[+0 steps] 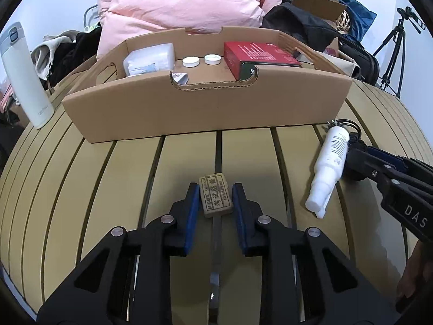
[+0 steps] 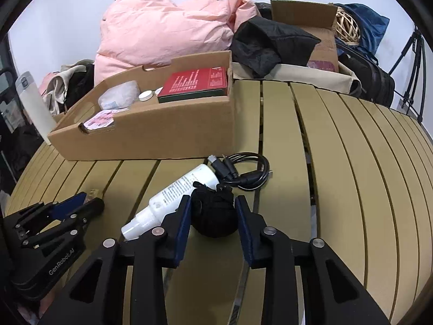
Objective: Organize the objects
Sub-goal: 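Grasp the tan packet with the left gripper while the right gripper grasps the black charger, then drop the tan packet and black charger into the cardboard tray with both grippers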
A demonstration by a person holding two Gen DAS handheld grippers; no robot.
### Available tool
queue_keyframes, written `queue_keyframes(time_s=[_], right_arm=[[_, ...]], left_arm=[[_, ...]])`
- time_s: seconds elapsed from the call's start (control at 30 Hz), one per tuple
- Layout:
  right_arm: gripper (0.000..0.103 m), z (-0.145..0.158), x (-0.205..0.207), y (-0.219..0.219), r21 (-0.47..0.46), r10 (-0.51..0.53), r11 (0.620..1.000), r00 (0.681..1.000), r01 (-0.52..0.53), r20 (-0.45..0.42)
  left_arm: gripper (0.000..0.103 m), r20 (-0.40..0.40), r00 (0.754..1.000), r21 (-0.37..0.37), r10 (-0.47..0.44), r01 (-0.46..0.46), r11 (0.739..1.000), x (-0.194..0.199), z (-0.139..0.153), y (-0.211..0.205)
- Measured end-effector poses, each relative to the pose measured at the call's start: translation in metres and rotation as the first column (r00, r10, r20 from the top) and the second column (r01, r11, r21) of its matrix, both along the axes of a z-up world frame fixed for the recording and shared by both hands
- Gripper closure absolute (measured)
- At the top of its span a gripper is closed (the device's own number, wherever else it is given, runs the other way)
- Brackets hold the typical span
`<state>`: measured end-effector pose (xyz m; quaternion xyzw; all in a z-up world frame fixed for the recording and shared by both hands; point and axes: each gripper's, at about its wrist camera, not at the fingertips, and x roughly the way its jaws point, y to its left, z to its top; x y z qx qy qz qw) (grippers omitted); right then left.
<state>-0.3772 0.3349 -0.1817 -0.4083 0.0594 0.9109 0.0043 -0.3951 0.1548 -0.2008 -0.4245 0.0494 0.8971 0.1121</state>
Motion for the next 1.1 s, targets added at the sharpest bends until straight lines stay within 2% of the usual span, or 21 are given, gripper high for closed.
queue_keyframes(time_s=[0.2,0.37,0.47,0.6,0.77,0.9,1.1], right_arm=[[0.068,0.007,0.005,0.011,-0.034,-0.033,0.999,0.999,0.032,-0.029],[0.068,0.018,0.013,0.018,-0.045,-0.054,0.998,0.997,0.052,-0.059],[0.068,0.034,0.021,0.015,-0.025,-0.047,0.999,0.993,0.044,-0.108],[0.068,0.063,0.038,0.010,-0.010,-0.018,1.000,0.986,0.017,-0.166],[0.068,0.118,0.052,-0.001,-0.012,0.015,1.000,0.956,-0.020,-0.292],[0.068,0.148,0.043,-0.018,-0.002,0.078,0.996,0.931,-0.084,-0.356],[0.068,0.157,-0.001,-0.052,0.047,0.163,0.987,0.924,-0.156,-0.347]], left_arm=[[0.083,0.000,1.000,0.004,0.005,-0.005,1.000,0.001,0.005,-0.005],[0.083,-0.075,0.997,0.023,0.001,0.001,1.000,0.017,0.032,-0.014],[0.083,-0.107,0.994,0.038,0.000,0.004,0.999,0.024,0.047,-0.024],[0.083,-0.131,0.991,0.011,0.025,-0.023,1.000,0.031,0.069,-0.036],[0.083,-0.184,0.981,0.106,0.059,-0.040,0.994,0.033,0.117,-0.062],[0.083,-0.195,0.978,0.083,0.079,-0.063,0.995,0.022,0.129,-0.068],[0.083,-0.186,0.980,0.094,0.065,-0.048,0.994,-0.021,0.142,-0.068]])
